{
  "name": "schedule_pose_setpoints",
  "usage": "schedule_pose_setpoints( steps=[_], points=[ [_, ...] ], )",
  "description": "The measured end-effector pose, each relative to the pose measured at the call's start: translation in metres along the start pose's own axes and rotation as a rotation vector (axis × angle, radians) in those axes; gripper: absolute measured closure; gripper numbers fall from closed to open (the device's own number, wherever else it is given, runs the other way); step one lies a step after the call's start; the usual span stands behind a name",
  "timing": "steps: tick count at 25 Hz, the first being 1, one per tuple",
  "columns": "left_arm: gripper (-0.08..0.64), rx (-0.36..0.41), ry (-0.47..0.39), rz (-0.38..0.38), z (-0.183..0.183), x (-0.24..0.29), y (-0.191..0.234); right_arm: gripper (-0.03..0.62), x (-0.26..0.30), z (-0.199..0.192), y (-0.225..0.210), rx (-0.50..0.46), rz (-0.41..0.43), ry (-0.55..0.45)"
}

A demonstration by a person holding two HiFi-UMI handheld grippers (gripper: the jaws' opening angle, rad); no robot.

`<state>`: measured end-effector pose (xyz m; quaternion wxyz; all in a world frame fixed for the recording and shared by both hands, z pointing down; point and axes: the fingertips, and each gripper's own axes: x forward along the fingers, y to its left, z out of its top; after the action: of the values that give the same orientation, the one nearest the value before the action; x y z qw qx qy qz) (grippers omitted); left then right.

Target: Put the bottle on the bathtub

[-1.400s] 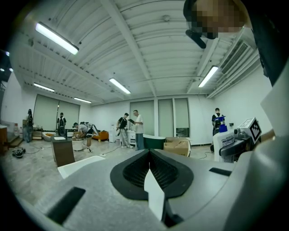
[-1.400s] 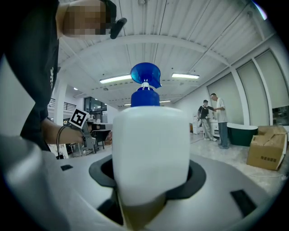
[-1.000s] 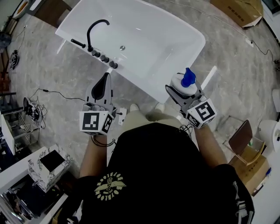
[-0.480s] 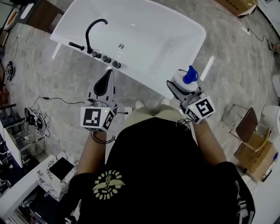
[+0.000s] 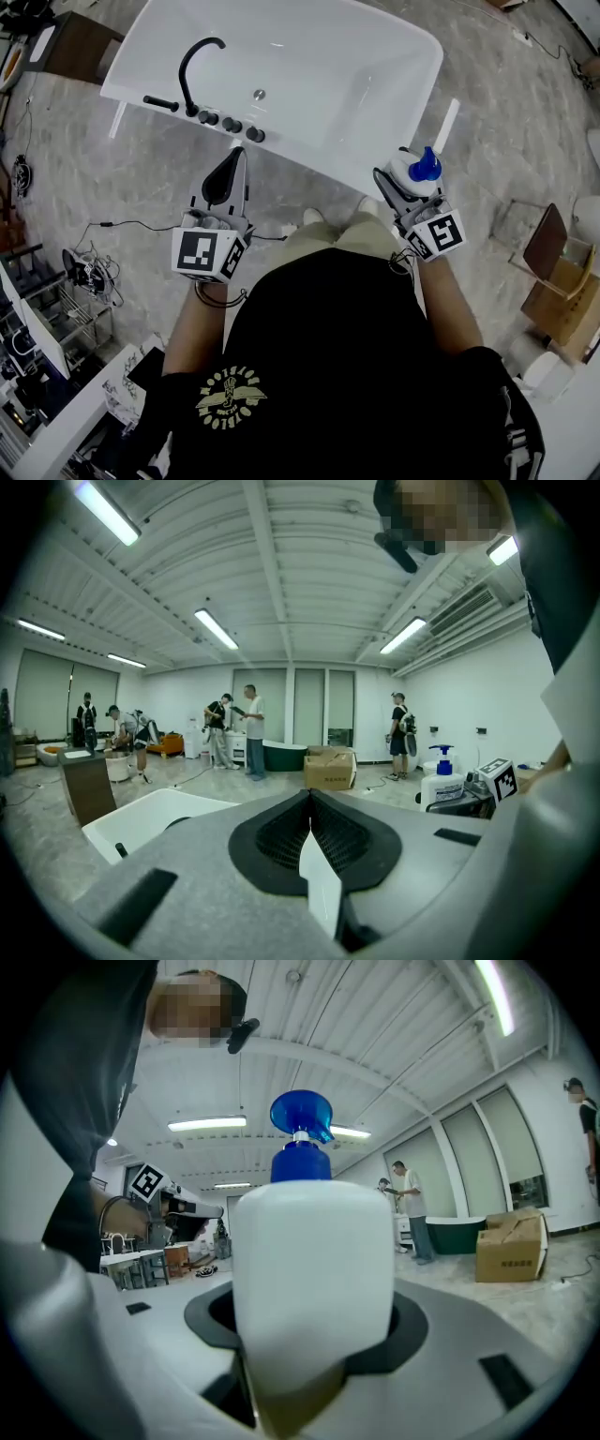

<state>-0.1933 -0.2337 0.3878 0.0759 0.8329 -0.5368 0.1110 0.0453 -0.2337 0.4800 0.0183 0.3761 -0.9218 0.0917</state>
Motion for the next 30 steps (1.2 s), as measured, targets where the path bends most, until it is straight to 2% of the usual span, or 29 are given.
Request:
schedule_pose_setpoints(
  steps=[10,16,27,30],
  points=[
    [0.551,0.021,0.044,-0.030,-0.021,-0.016,0.003,0.328,-0.003,-0.099,-0.022,0.039,-0.098,0.106],
    [0.551,0.028,0.061,-0.022,-0.029,-0.018,0.004,0.328,-0.004,-0.135,-0.035,0.044,-0.115,0.108],
    [0.552,0.064,0.114,-0.038,-0.042,-0.024,-0.009,0.329,-0.009,-0.222,-0.058,0.077,-0.127,0.227],
    [0.552,0.073,0.135,-0.037,-0.047,-0.026,-0.011,0.328,-0.007,-0.237,-0.061,0.096,-0.121,0.233]
  ],
)
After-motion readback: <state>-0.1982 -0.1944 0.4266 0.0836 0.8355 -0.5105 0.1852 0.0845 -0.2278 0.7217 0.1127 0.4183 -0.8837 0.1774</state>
